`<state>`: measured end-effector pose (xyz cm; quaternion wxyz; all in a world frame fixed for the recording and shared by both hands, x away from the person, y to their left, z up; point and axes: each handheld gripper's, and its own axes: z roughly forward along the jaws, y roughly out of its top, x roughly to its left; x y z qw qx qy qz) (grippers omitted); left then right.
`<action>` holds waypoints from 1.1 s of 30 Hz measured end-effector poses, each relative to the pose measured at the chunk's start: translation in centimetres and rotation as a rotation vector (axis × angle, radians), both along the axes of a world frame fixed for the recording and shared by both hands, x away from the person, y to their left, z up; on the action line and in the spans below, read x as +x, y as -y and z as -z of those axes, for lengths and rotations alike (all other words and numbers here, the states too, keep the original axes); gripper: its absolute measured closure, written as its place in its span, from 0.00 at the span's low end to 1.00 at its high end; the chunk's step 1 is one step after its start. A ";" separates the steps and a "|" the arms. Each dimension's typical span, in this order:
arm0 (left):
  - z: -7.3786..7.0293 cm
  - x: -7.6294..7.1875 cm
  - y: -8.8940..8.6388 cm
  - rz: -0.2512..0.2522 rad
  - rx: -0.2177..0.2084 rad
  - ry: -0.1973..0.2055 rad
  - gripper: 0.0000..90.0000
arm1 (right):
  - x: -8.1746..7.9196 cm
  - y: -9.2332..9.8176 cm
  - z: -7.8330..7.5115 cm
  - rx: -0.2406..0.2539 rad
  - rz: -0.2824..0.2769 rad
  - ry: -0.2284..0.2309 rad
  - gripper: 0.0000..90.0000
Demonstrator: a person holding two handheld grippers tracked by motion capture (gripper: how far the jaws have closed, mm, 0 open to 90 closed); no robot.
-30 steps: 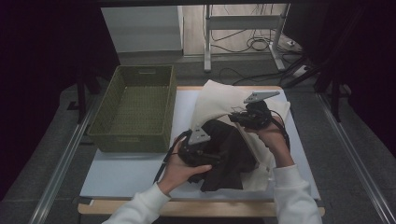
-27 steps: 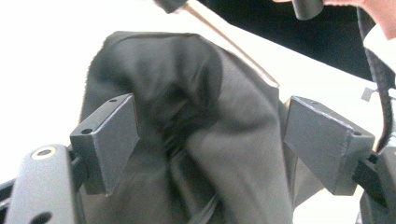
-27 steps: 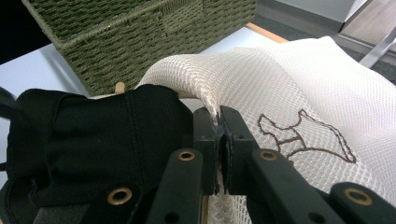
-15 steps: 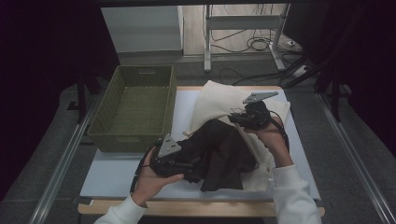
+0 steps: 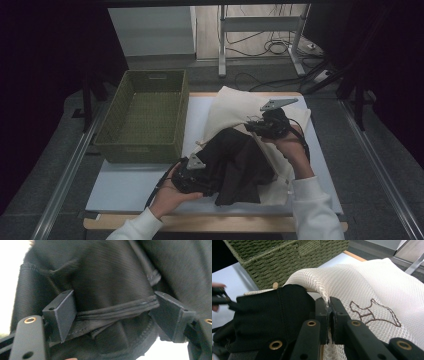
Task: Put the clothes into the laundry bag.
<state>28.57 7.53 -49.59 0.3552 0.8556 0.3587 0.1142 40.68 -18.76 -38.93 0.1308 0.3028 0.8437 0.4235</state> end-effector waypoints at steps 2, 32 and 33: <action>0.5 0.2 0.4 0.009 0.023 -0.007 0.27 | 0.0 -0.1 0.0 -0.003 0.000 -0.003 0.95; -1.3 1.2 2.5 0.024 -0.003 0.042 0.78 | -0.3 -0.2 -0.3 -0.013 -0.009 0.005 0.95; -1.3 1.3 2.5 0.022 -0.006 0.039 0.78 | -0.3 -0.2 -0.3 -0.013 -0.010 0.004 0.95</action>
